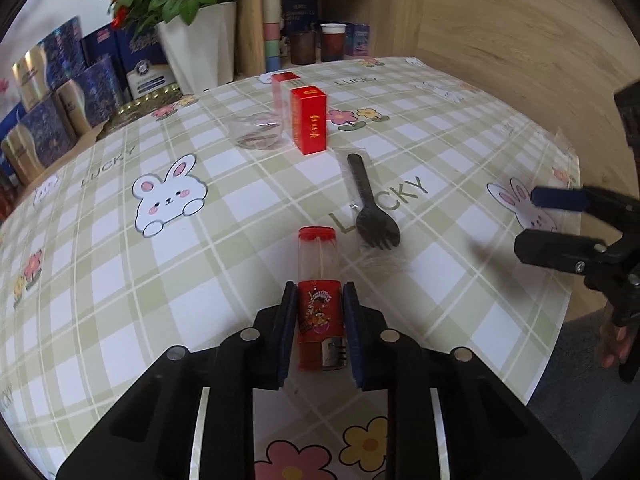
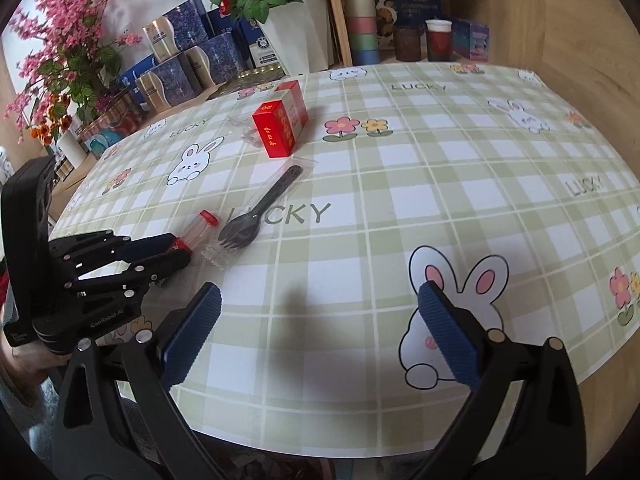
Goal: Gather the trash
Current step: 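Grasp the black wrapped fork with the right tool while the left tool holds the lighter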
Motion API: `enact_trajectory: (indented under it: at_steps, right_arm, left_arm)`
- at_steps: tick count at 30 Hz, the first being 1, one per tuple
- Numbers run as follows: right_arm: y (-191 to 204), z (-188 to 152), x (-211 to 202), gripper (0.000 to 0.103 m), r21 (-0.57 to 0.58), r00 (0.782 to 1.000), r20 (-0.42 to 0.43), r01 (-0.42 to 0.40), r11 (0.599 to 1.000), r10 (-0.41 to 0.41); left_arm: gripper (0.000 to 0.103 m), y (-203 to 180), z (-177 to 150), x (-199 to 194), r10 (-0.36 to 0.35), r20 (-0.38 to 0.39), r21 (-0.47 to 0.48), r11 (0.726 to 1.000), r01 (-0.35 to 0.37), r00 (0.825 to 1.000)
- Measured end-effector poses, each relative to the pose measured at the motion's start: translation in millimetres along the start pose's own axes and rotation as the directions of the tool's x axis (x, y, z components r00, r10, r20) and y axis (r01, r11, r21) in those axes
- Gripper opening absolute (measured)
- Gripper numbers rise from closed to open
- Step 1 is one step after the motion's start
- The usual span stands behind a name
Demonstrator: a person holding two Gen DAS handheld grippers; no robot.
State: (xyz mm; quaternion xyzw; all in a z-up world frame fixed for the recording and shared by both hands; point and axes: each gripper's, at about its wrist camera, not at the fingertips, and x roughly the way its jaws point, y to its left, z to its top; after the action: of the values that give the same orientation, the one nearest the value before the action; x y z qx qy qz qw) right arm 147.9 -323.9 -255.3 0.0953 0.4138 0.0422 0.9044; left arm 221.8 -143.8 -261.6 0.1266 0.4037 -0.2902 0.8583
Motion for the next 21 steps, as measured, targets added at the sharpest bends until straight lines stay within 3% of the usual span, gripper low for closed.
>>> enact_trajectory:
  at_steps: [4,9,14,19,21]
  right_arm:
    - [2,-1,2,0.097,0.000,1.000,-0.004,0.001,1.000,-0.001]
    - [9,5,8,0.096,-0.021,1.000,-0.022,0.020,1.000,-0.020]
    - [22,32,18,0.088,-0.008,1.000,-0.024,0.008,1.000,-0.008]
    - [47,58,44,0.075,-0.058,0.998,-0.020,0.059,0.997,-0.061]
    - [57,65,59,0.070,-0.060,0.996,-0.032,0.087,0.994,-0.089]
  left_arm:
    - [0.022,22,-5,-12,0.048,0.057,-0.138,0.990,-0.039,0.997]
    - [0.022,59,-15,-28,0.104,0.122,-0.357,0.933,-0.054,0.987]
    - [0.022,66,-14,-45,0.100,0.166,-0.371,0.928,-0.032,0.981]
    - [0.022,87,-27,-74,0.063,0.203,-0.528,0.847,0.056,0.977]
    - [0.022,88,-31,-86,0.069,0.211,-0.529,0.847,0.054,0.975]
